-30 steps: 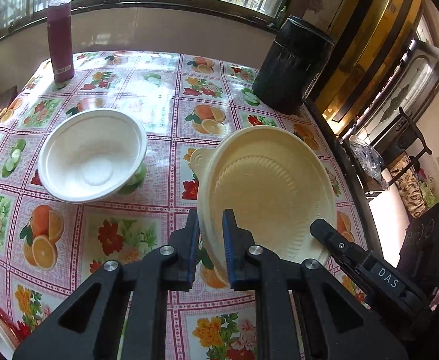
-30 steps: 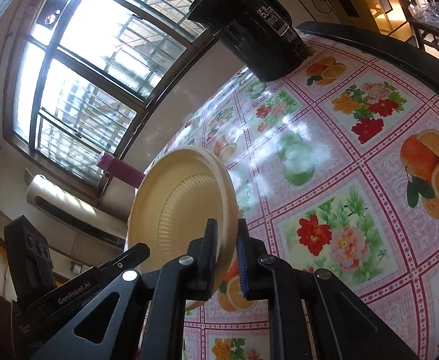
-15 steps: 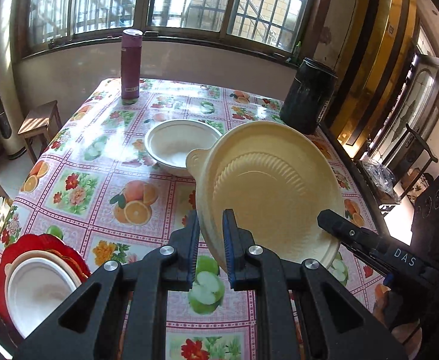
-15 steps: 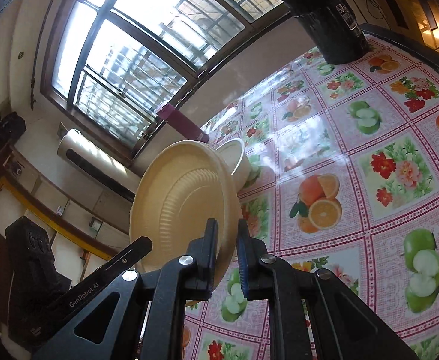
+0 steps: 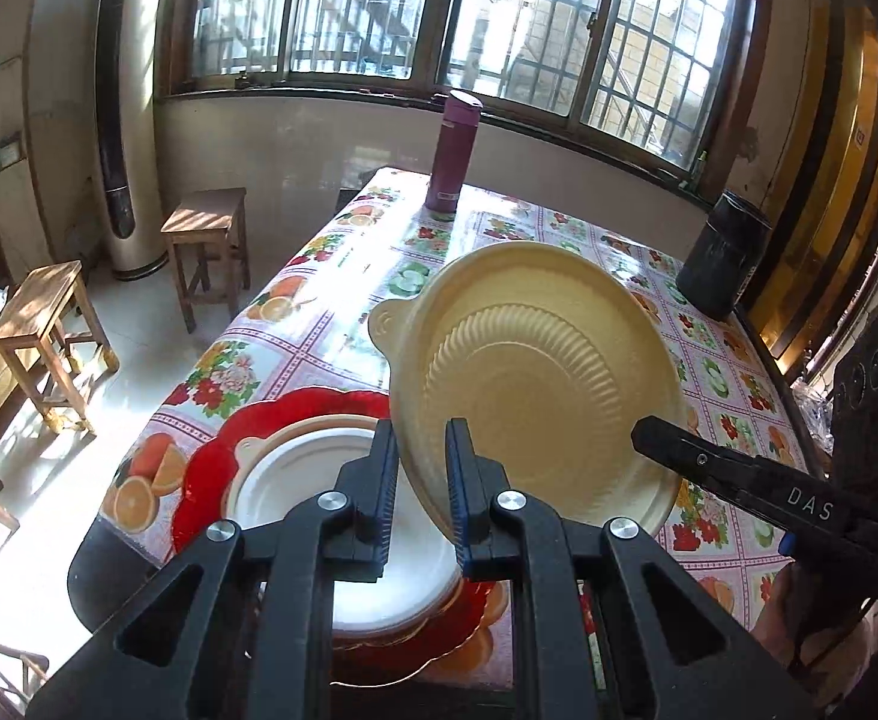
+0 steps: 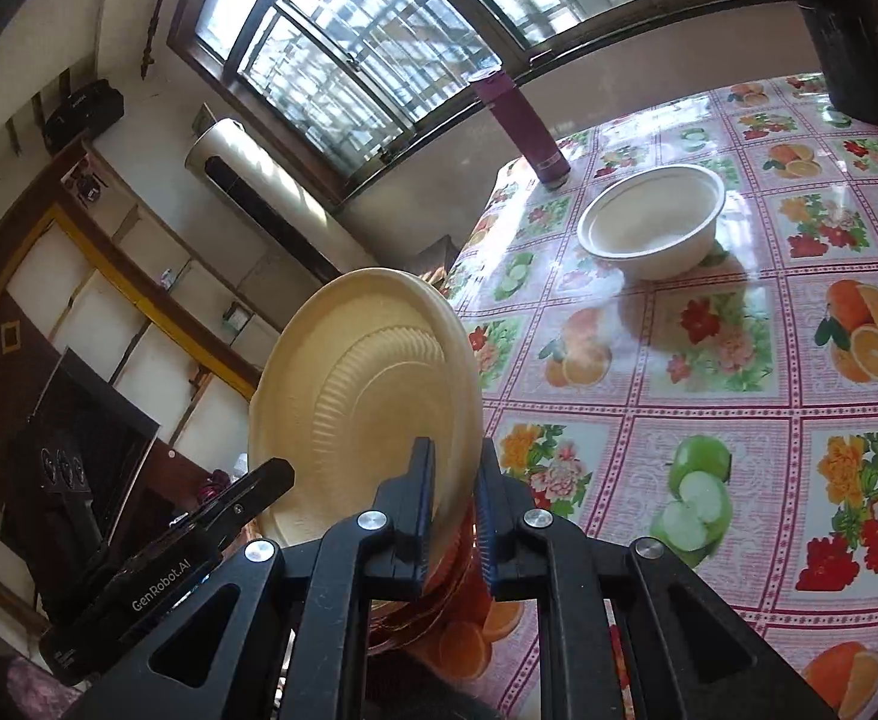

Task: Organize plates and bowls
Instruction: 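Lift the beige strainer bowl and carry it to the red plate stack, then lower the strainer bowl into the stacked bowls and open both tools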

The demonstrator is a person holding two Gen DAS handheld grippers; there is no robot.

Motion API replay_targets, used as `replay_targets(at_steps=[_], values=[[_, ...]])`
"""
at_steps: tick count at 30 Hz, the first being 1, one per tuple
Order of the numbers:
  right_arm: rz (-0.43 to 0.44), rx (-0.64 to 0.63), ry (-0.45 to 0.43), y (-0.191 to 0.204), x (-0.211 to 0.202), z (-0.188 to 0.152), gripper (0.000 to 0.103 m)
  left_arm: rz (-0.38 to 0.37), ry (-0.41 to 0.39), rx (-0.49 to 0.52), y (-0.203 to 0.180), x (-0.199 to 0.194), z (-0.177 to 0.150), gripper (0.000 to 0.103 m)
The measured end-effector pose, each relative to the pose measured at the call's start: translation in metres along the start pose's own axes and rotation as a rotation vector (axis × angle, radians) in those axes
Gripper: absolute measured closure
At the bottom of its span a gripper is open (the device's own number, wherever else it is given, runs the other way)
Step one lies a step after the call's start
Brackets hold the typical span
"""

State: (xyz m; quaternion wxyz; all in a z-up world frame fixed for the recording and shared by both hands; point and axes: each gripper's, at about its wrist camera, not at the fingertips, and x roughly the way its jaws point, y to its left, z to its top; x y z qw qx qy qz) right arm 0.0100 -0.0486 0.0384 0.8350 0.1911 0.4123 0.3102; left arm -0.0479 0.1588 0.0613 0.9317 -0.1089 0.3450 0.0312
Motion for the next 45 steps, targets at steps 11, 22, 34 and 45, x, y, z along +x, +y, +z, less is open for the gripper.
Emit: replay_targets(at_steps=[11, 22, 34, 45], values=[[-0.022, -0.081, 0.14, 0.038, 0.064, -0.029, 0.089, 0.083, 0.032, -0.066, 0.054, 0.002, -0.03, 0.09], [-0.061, -0.08, 0.18, 0.031, 0.084, -0.037, 0.088, 0.116, 0.069, -0.043, 0.067, 0.019, -0.042, 0.09], [-0.082, -0.105, 0.181, 0.03, 0.089, -0.039, 0.087, 0.169, 0.047, 0.016, 0.06, 0.022, -0.045, 0.089], [-0.093, -0.114, 0.163, 0.029, 0.084, -0.04, 0.086, 0.259, -0.005, 0.068, 0.054, 0.015, -0.045, 0.087]])
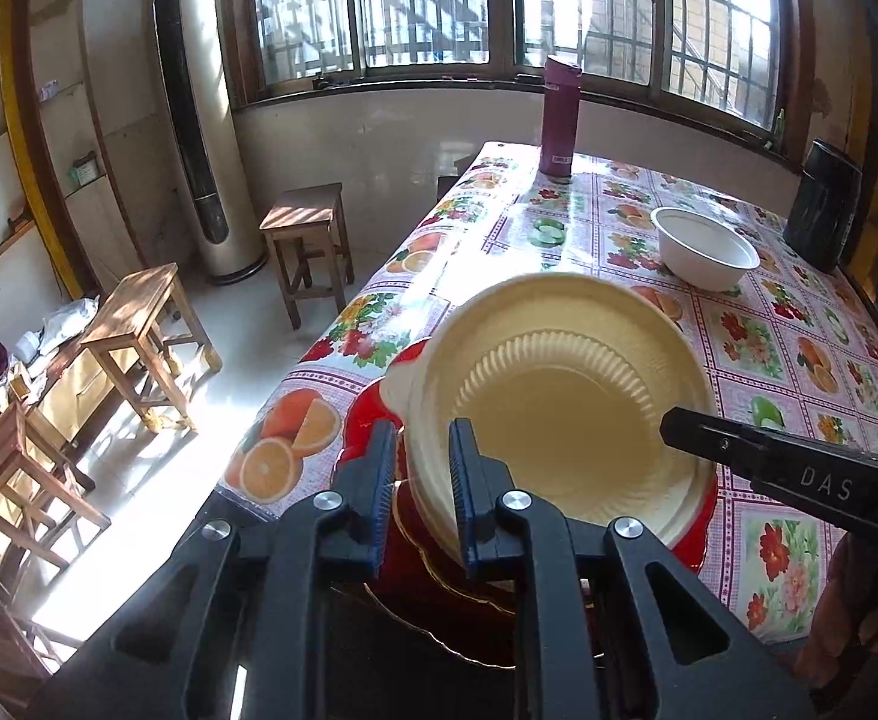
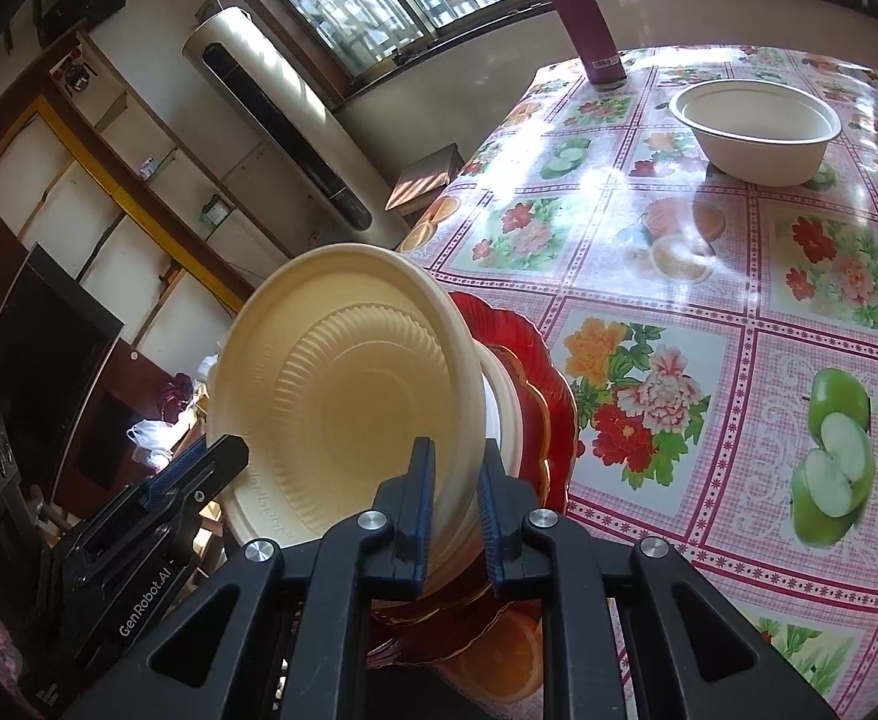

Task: Organize plates and bowls
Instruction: 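Lower the strainer bowl into the stacked bowls and open both tools, then move both open tools toward the white bowl on the table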

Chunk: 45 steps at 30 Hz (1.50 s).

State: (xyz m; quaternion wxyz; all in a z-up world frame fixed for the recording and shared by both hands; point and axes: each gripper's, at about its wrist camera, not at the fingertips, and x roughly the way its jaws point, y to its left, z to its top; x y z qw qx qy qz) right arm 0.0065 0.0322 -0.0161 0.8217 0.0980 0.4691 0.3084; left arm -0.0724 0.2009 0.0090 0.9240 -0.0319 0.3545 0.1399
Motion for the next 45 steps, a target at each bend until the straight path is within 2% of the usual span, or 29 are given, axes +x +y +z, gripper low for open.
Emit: replay_targets(at_steps=[1, 2, 4, 5, 6, 10, 12, 17, 21, 25, 29, 37, 45], values=[[-0.004, -0.001, -0.002, 0.0, -0.002, 0.0, 0.086, 0.013, -0.009, -0.001, 0.001, -0.002, 0.0, 0.087], [0.0, 0.001, -0.002, -0.001, -0.003, 0.001, 0.086, 0.023, -0.017, -0.004, 0.002, -0.004, 0.001, 0.083], [0.006, 0.003, -0.011, -0.002, -0.007, 0.002, 0.085, 0.04, -0.034, -0.016, 0.004, -0.008, 0.003, 0.059], [0.005, 0.004, -0.016, -0.002, -0.009, 0.003, 0.083, 0.051, -0.048, -0.02, 0.005, -0.01, 0.003, 0.041], [0.008, 0.009, -0.017, -0.004, -0.01, 0.003, 0.081, 0.062, -0.062, -0.021, 0.006, -0.013, 0.003, 0.031], [0.028, 0.045, -0.022, -0.012, -0.016, 0.005, 0.068, 0.096, -0.099, -0.012, 0.004, -0.021, 0.006, 0.027], [0.047, 0.073, -0.028, -0.019, -0.02, 0.006, 0.06, 0.107, -0.101, -0.01, 0.002, -0.022, 0.008, 0.02], [0.071, 0.145, -0.071, -0.041, -0.033, 0.011, 0.036, 0.13, -0.126, -0.015, -0.003, -0.028, 0.014, 0.02], [0.105, 0.2, -0.094, -0.063, -0.043, 0.016, 0.021, 0.146, -0.154, -0.007, -0.01, -0.035, 0.019, 0.017], [0.129, 0.237, -0.125, -0.086, -0.054, 0.021, 0.015, 0.143, -0.184, 0.026, -0.028, -0.043, 0.028, 0.016], [0.128, 0.275, -0.164, -0.111, -0.067, 0.028, 0.002, 0.128, -0.205, 0.076, -0.052, -0.048, 0.038, 0.014], [0.071, 0.362, -0.257, -0.175, -0.103, 0.048, 0.0, 0.063, -0.204, 0.188, -0.116, -0.043, 0.058, 0.014], [0.027, 0.413, -0.354, -0.225, -0.135, 0.086, 0.0, -0.031, -0.176, 0.243, -0.178, -0.028, 0.082, 0.014]])
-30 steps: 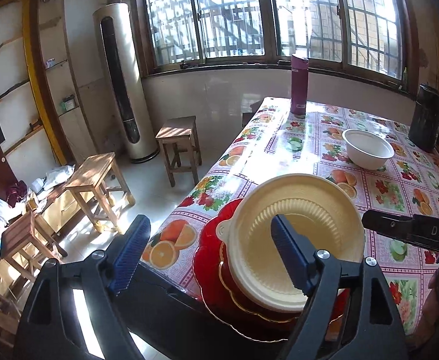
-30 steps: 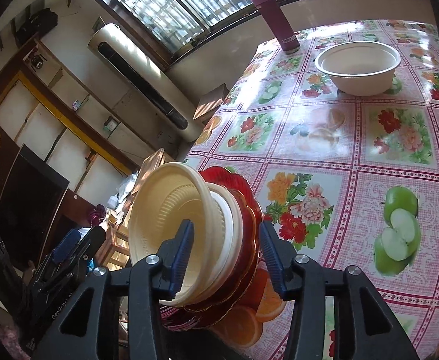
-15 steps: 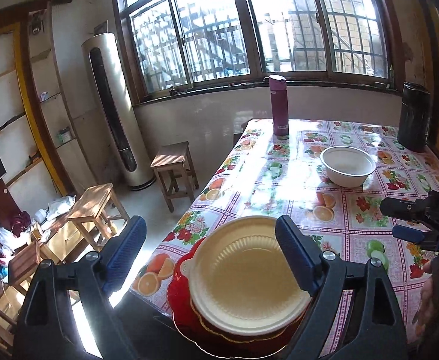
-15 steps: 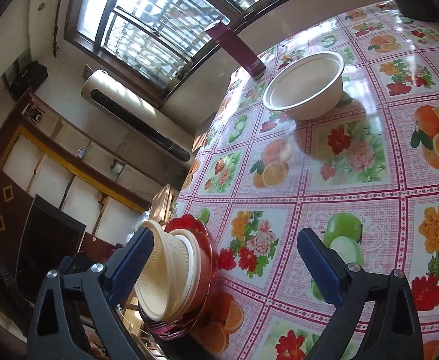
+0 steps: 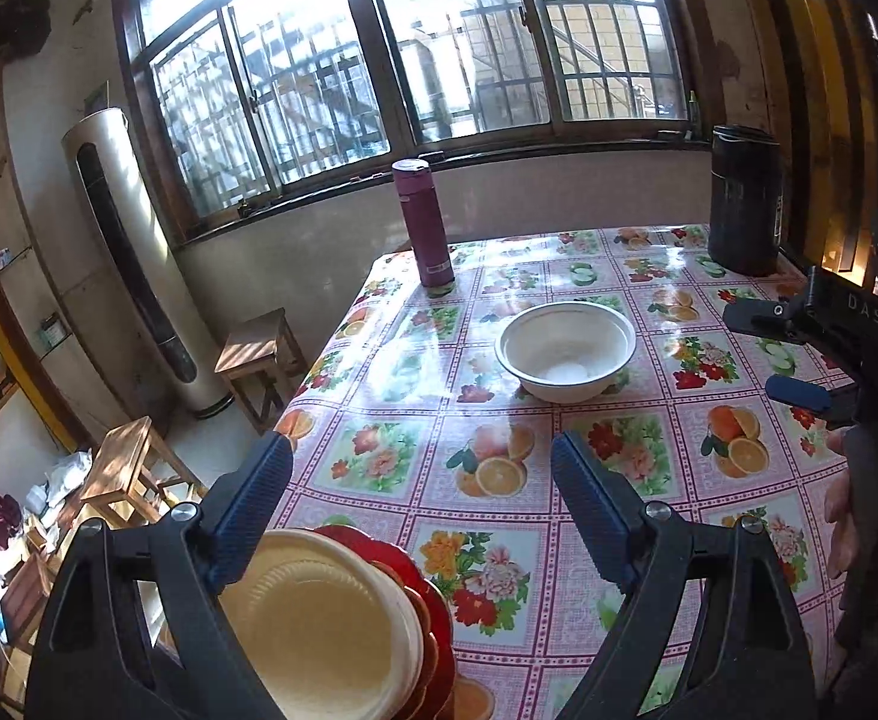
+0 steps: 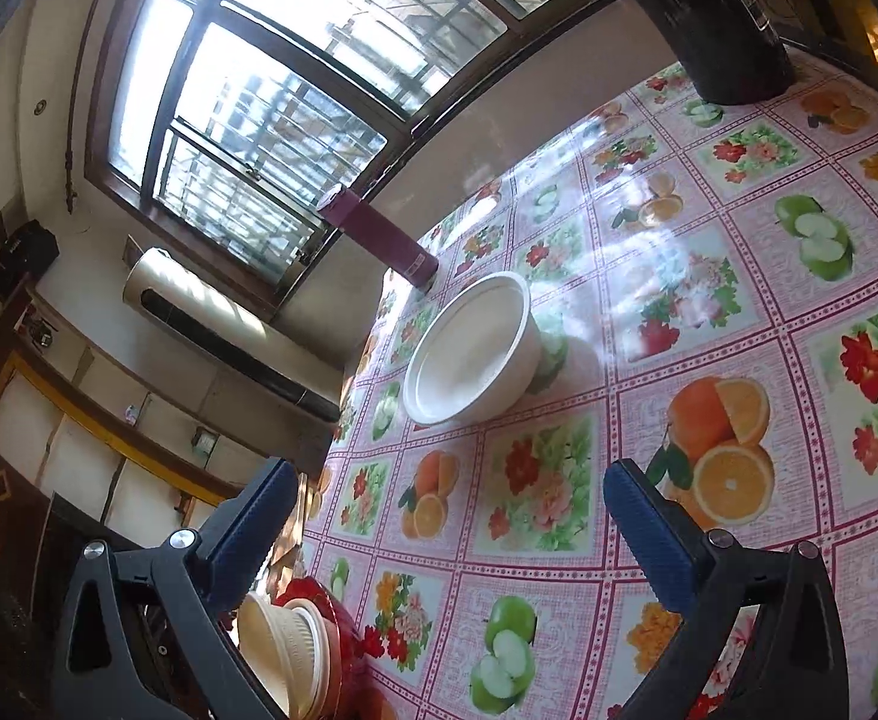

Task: Organize plates and bowls
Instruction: 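Move both open tools toward the white bowl on the table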

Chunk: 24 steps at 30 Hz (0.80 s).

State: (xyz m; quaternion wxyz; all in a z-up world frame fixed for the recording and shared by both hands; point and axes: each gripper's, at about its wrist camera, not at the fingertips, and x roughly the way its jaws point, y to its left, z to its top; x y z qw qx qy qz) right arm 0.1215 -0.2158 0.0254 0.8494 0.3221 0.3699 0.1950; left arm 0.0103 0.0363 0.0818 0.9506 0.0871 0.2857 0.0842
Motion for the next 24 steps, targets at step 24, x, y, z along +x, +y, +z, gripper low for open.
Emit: replay_targets(at_steps=[24], values=[[0.05, 0.015, -0.066, 0.007, 0.037, 0.073, 0.0, -0.1, 0.08, 0.015, -0.043, 0.064, 0.057, 0.0]])
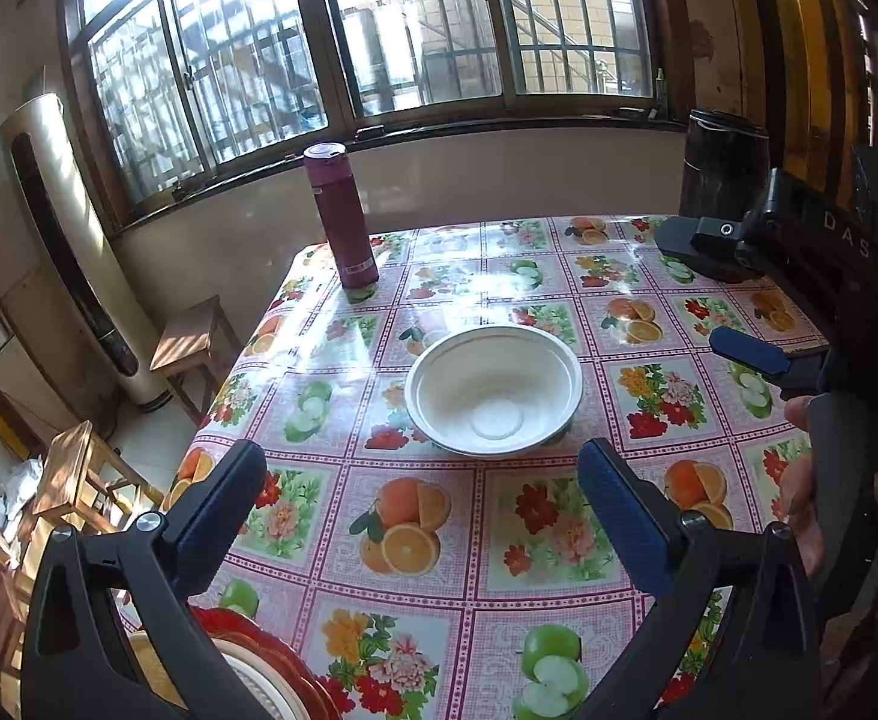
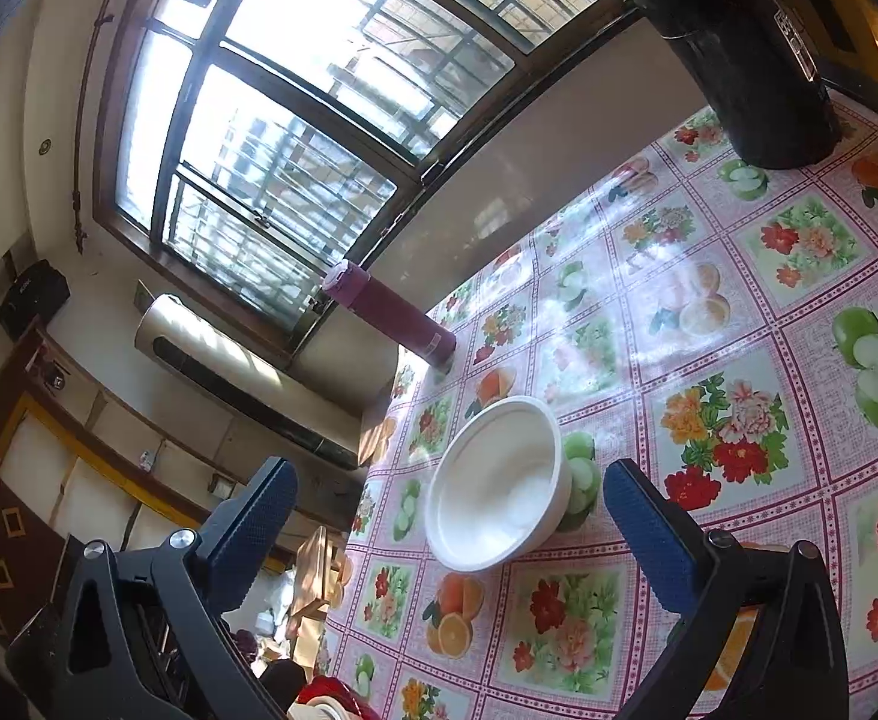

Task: Organize plates and bowls
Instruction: 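Move both open tools toward the white bowl on the table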

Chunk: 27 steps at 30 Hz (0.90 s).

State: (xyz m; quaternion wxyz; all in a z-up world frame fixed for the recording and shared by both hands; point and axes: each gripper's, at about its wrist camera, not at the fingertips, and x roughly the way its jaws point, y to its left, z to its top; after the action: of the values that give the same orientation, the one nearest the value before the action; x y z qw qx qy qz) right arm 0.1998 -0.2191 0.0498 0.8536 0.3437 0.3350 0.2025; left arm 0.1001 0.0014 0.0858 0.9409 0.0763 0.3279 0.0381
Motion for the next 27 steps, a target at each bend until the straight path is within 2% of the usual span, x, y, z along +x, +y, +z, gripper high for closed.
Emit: replay_targets(at_steps=[14, 27], values=[[0.066, -0.026, 0.03, 0.029, 0.038, 0.006, 0.0, 0.06, 0.015, 0.027, 0.013, 0.016, 0.013, 0.0], [0.066, -0.044, 0.073, 0.015, 0.056, 0.012, 0.0, 0.155, 0.074, 0.089, 0.007, 0.053, 0.019, 0.0]])
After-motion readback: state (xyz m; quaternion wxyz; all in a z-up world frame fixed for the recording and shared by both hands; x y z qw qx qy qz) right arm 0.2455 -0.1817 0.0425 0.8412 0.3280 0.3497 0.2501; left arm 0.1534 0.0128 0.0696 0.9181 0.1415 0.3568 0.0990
